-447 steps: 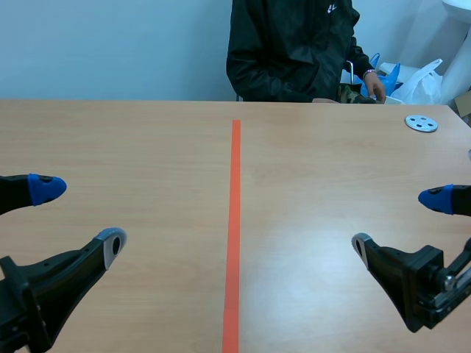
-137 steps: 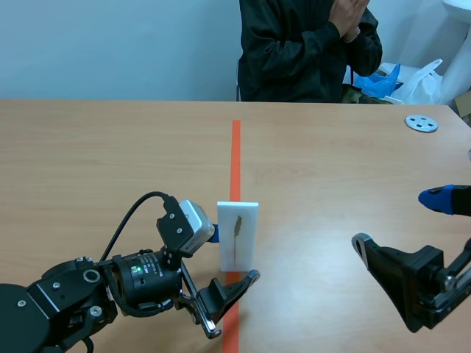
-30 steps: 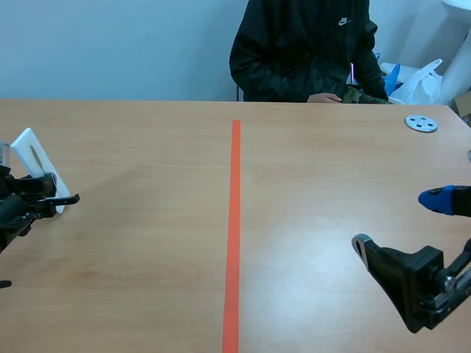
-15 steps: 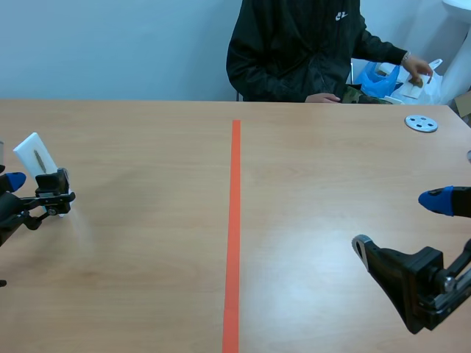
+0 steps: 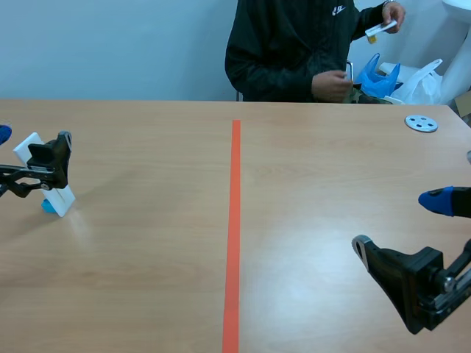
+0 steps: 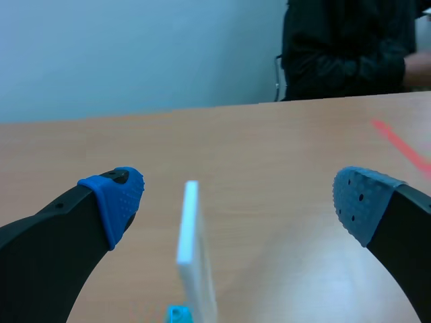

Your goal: Sort the leaf by its shape. The table is split by an orange tape line. A compound leaf with several leaflets goes to the left side, a simple leaf with one blade goes to the right side. Return to the home posture when a red brick is placed on the table.

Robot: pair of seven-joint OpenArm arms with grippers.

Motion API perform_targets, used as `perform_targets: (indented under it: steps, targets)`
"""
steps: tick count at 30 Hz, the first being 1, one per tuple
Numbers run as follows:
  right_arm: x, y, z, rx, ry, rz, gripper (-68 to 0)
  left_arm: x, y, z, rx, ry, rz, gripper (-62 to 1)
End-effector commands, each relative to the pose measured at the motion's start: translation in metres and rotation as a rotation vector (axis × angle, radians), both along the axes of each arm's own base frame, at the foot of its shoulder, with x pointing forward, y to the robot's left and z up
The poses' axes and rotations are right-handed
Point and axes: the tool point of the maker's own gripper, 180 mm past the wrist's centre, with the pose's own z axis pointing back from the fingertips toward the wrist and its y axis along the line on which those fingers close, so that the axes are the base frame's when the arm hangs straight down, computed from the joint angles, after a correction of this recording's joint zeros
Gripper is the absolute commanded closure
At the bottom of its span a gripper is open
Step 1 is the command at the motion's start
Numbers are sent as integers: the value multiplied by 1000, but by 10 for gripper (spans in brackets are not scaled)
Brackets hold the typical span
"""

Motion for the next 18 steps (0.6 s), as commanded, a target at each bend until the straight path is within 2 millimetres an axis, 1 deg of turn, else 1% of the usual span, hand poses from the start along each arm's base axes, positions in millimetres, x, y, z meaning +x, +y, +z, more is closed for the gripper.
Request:
perform_targets:
  steps: [1,5,11,14,18]
  targets:
    - [5,-3,7,3,-26,-4,-679,-3,-2,17,11,-46,-22,-603]
    - [5,-3,7,3,-26,-4,-679,-19,-30,35,24,-70,-109,-603]
    - [5,-3,7,3,-26,-4,-679,-46,-62,67,14,-111,-187,-603]
    - [5,-3,7,3,-26,-4,-679,-66,-85,76,1,-105,-247,-603]
    - [5,-3,7,3,-26,-4,-679,-97,-123,80,-34,-70,-385,-602]
